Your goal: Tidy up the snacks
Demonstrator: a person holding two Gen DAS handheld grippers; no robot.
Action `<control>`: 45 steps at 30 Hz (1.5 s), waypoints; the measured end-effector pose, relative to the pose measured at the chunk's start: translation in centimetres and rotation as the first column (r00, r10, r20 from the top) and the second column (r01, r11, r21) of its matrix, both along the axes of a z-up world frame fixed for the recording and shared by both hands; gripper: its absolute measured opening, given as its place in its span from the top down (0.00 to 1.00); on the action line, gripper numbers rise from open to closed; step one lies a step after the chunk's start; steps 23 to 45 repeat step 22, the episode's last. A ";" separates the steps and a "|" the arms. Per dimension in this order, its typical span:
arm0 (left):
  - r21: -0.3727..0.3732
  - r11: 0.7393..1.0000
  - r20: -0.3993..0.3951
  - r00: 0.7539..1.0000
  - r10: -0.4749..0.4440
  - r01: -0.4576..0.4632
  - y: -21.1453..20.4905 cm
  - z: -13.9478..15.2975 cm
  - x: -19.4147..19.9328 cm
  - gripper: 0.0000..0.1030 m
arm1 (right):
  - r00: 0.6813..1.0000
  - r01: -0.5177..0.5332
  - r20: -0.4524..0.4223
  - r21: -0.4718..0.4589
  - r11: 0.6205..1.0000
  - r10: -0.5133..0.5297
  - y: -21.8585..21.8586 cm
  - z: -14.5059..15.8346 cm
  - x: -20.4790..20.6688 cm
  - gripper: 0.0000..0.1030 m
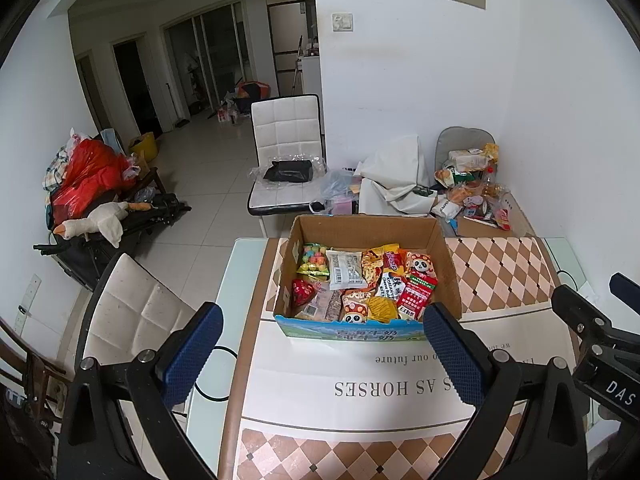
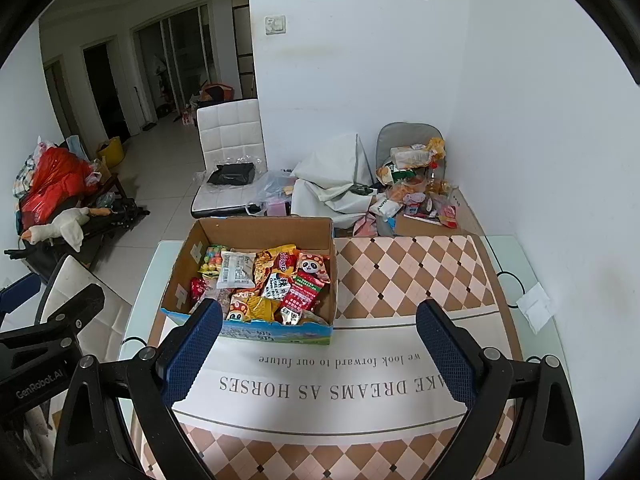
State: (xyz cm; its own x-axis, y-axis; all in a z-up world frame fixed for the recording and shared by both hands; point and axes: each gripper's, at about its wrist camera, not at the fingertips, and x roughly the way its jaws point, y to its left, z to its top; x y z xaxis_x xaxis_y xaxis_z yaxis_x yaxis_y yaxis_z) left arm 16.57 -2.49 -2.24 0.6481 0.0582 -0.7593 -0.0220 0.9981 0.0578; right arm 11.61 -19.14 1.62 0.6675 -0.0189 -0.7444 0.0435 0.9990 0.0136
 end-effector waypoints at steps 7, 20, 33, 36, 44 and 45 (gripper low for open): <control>0.000 1.000 -0.001 1.000 0.002 -0.002 0.0 0.0 0.0 0.00 | 1.000 -0.006 -0.009 -0.003 1.000 0.006 0.0 -0.1 -0.1 0.04; -0.007 1.000 -0.016 1.000 0.005 -0.006 -0.4 0.0 0.4 0.00 | 1.000 -0.006 -0.013 -0.002 1.000 0.006 0.0 -0.4 -0.1 0.04; -0.007 1.000 -0.016 1.000 0.006 -0.006 -0.5 0.1 0.4 0.00 | 1.000 -0.003 -0.012 -0.002 1.000 0.003 0.0 -0.4 -0.1 0.04; -0.007 1.000 -0.016 1.000 0.006 -0.006 -0.5 0.1 0.4 0.00 | 1.000 -0.003 -0.012 -0.002 1.000 0.003 0.0 -0.4 -0.1 0.04; -0.007 1.000 -0.016 1.000 0.006 -0.006 -0.5 0.1 0.4 0.00 | 1.000 -0.003 -0.012 -0.002 1.000 0.003 0.0 -0.4 -0.1 0.04; -0.007 1.000 -0.016 1.000 0.006 -0.006 -0.5 0.1 0.4 0.00 | 1.000 -0.003 -0.012 -0.002 1.000 0.003 0.0 -0.4 -0.1 0.04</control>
